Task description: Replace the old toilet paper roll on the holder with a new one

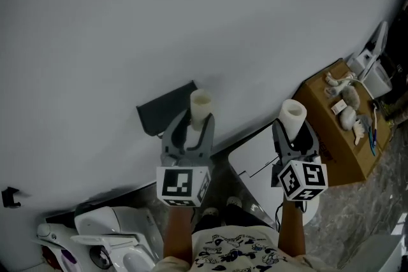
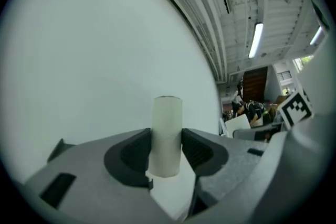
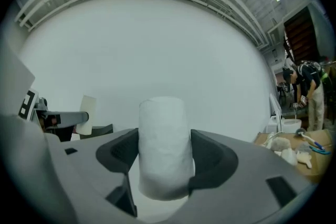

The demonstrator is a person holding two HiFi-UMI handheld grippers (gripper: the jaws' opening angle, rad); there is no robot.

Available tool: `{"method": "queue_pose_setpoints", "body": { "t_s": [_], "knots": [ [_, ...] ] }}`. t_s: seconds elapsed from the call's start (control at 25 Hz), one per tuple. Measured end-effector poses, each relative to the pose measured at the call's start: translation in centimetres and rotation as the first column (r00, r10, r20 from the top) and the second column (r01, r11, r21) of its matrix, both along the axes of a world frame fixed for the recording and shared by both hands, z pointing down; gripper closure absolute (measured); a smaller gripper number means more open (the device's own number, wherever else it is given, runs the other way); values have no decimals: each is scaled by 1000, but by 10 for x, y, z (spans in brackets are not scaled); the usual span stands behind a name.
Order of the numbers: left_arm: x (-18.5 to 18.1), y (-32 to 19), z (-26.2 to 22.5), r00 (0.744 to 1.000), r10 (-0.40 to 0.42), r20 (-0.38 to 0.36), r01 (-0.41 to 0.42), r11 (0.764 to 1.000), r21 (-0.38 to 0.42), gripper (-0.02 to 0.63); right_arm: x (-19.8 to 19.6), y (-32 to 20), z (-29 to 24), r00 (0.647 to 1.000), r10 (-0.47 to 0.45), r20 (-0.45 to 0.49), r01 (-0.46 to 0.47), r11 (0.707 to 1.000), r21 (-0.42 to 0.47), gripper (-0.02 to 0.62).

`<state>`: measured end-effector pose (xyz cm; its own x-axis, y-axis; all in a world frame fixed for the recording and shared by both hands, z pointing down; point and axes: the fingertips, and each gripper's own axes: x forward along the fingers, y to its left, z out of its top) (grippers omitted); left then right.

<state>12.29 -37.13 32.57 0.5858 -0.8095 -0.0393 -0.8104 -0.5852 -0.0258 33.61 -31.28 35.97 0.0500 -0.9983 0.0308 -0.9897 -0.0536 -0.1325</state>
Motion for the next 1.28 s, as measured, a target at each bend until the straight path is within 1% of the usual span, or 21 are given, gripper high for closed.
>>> {"method": "queue_pose_setpoints", "body": {
  "t_s": [0.12, 0.2, 0.28, 0.52, 0.6, 0.64, 0.72, 0.76, 0.8, 0.84, 0.88, 0.96, 1.0, 1.12, 1.2, 1.28],
  "knots": [
    [-28, 1, -7, 996, -46, -82, 45, 999, -18, 419, -13, -7, 2, 999, -36, -12, 36, 999, -2, 284],
    [-43, 0, -7, 991, -72, -111, 69, 997, -27, 419, -22, -12, 5, 998, -59, -12, 59, 998, -8, 284],
    [-53, 0, -6, 989, -89, -121, 86, 996, -30, 420, -30, -17, 8, 997, -80, -15, 79, 997, -17, 284],
    [-68, 3, -8, 983, -119, -141, 116, 993, -26, 423, -59, -35, 15, 985, -160, -70, 157, 987, -47, 284],
    [-73, 4, -10, 981, -126, -146, 124, 992, -24, 423, -69, -41, 18, 974, -199, -108, 193, 979, -64, 284],
    [-76, 4, -10, 980, -130, -150, 128, 992, -23, 423, -75, -45, 21, 964, -224, -143, 215, 973, -78, 284],
    [-82, 5, -13, 978, -138, -155, 137, 990, -22, 423, -87, -53, 24, 930, -282, -237, 263, 959, -109, 284],
    [-85, 5, -14, 977, -144, -155, 143, 990, -19, 424, -93, -57, 25, 903, -313, -292, 289, 949, -123, 284],
    [-88, 6, -15, 977, -151, -152, 150, 989, -16, 425, -99, -61, 25, 870, -345, -353, 316, 939, -139, 284],
    [-91, 7, -17, 976, -157, -151, 157, 988, -12, 425, -105, -64, 26, 827, -374, -419, 340, 927, -158, 284],
    [-94, 8, -19, 975, -161, -153, 162, 987, -7, 425, -111, -68, 29, 776, -401, -487, 360, 915, -180, 284],
    [-100, 10, -22, 972, -169, -164, 171, 985, -2, 426, -121, -74, 37, 658, -442, -609, 388, 893, -228, 284],
    [-104, 11, -23, 970, -173, -170, 176, 984, 0, 426, -126, -76, 41, 602, -460, -653, 401, 881, -250, 284],
    [-114, 14, -28, 966, -186, -181, 191, 982, 6, 426, -141, -79, 55, 446, -501, -742, 432, 846, -312, 284],
    [-120, 16, -32, 964, -195, -183, 201, 980, 14, 426, -146, -84, 65, 323, -497, -805, 412, 840, -354, 284],
    [-126, 18, -36, 961, -204, -187, 212, 977, 22, 428, -149, -90, 73, 187, -470, -862, 373, 846, -380, 284]
  ]
}}
